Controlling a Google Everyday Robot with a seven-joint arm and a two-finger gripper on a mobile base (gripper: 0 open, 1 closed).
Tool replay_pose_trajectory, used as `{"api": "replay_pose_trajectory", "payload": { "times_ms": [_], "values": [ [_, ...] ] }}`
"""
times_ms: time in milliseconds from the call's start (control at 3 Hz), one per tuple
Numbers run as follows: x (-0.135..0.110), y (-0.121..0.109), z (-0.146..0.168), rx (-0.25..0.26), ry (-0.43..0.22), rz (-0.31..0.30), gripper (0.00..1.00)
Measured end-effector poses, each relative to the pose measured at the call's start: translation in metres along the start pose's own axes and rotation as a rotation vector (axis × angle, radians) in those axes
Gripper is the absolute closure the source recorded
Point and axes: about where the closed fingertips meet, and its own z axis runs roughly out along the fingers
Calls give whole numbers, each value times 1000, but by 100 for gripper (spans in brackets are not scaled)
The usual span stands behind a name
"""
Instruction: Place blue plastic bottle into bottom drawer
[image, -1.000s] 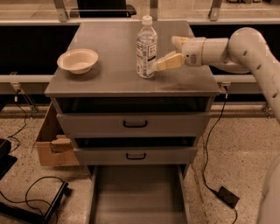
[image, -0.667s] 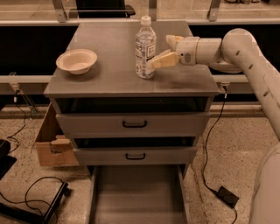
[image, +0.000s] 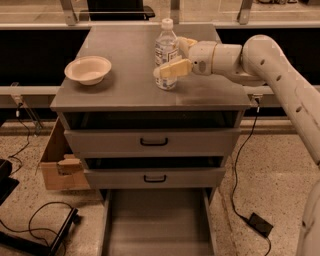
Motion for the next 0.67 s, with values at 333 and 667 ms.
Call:
{"api": "replay_pose_trajectory", "payload": {
  "times_ms": [333,667],
  "values": [
    [-6,13,14,-8,-12,-4,19],
    [-4,15,21,-6,-9,16,41]
  ]
}}
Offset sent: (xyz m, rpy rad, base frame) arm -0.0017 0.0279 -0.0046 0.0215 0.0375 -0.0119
